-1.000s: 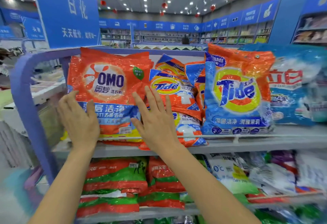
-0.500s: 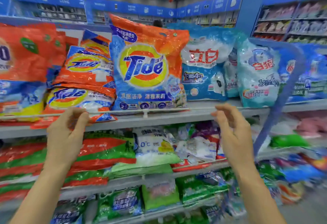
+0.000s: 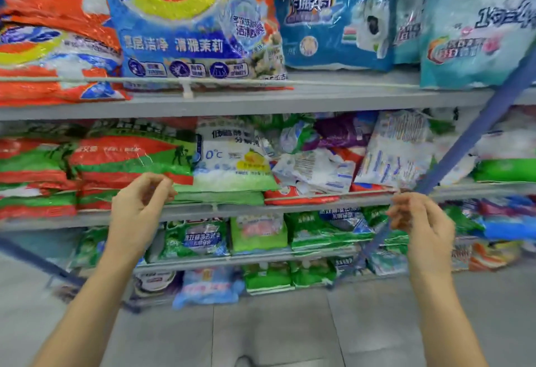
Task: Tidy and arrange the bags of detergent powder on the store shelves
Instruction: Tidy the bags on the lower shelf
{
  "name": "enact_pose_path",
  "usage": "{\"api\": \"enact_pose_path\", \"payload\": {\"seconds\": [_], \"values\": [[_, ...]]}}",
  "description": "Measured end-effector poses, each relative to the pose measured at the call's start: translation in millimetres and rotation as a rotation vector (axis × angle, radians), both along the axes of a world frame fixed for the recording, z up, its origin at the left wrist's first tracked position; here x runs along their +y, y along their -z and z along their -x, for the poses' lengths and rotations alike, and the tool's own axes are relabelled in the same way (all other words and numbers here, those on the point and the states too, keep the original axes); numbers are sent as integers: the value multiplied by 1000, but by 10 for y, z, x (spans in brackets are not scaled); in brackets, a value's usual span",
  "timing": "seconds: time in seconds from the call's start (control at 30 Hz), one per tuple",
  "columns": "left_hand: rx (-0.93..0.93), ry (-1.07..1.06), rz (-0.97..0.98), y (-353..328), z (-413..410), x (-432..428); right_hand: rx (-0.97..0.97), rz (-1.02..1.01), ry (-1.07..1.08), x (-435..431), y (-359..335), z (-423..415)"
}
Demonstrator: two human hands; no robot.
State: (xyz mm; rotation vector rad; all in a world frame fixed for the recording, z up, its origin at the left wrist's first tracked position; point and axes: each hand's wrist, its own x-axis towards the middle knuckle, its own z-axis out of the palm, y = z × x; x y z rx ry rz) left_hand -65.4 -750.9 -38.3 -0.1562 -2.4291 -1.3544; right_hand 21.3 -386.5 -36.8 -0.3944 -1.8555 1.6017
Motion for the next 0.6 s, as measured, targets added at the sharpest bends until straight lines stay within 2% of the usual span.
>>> {"api": "enact_pose_path", "payload": {"seconds": [0.1,0.2,0.37,0.43,0.6], "values": [[-48,-11,70,119,169,80,-60,11,-25,-33,124,239],[-65,13,249,260,429,159,-134,-38,-79,-84,184,592],[23,88,649,533,891,309,-162,-343,-36,-233,257,1346],[55,65,762,614,1036,375,-172,-404,-27,-300,278,1647],[71,-31,896,701,1143,476,-218,-266,-20,-408,303,2142]]}}
